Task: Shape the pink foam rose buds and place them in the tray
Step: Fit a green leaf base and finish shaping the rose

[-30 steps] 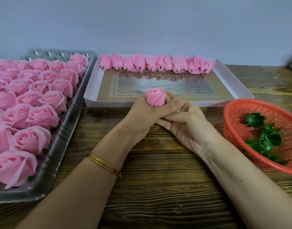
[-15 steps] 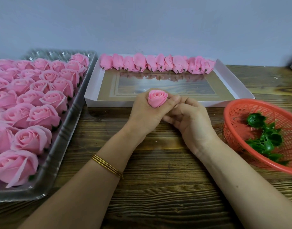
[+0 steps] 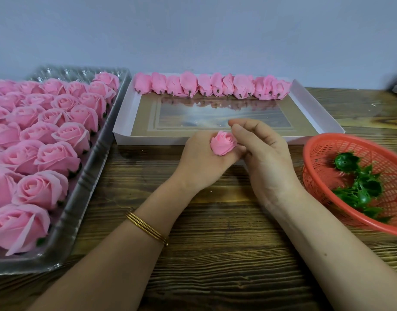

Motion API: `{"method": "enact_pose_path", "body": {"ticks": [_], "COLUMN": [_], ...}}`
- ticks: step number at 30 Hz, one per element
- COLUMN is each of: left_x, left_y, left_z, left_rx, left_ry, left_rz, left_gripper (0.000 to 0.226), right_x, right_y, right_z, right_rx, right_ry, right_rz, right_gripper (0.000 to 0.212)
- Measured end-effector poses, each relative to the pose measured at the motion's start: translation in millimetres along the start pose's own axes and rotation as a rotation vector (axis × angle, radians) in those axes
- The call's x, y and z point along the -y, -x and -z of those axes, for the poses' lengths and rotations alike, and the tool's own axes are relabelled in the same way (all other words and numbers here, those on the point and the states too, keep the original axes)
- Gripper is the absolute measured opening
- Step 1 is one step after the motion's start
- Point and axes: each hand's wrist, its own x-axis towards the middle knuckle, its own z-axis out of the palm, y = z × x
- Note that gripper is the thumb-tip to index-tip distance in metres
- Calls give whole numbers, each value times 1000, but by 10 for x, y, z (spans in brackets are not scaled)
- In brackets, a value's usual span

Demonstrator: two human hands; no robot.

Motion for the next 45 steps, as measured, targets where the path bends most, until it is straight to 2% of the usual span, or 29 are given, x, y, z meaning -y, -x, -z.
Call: {"method": "enact_pose_path", "body": {"ticks": [4,7,11,16,19,24,32,37,40,42,45], "left_x": [-2,18,33,50,55,60,30,46,46,44,55], "left_y": [20,14,-2,-6,-7,-31,-24,-28,-24,-30,-36], "left_z": [-15,-24,-27,-22,-28,-27,-45,-36,-36,-35,-28], "left_rx": [42,54,85,73,65,62,40,33,4,1,-7], "left_ry": [-71,-107,-130,-160,-114,-151,-58,-62,-70,-101,-155], "left_rz": [43,61,31,2,-8,-21,12,18,13,12,22], "left_gripper": [14,14,6,31,16,12,17,21,20,21,26], "right_x": [18,-5,-44,-72,-89,-103,-132,-167,-181,-175,-155], "right_y": [22,28,37,37,37,37,39,37,35,39,59], "right_z": [-29,-39,-40,-35,-42,-51,-37,-27,-30,-28,-24], "right_rx": [-17,-8,15,72,102,123,166,163,173,195,224], "right_ry": [34,144,316,382,369,405,498,589,644,668,715], "right_rz": [36,93,184,238,237,250,227,205,199,193,234], "right_gripper": [23,8,11,13,9,18,34,57,59,58,32]}}
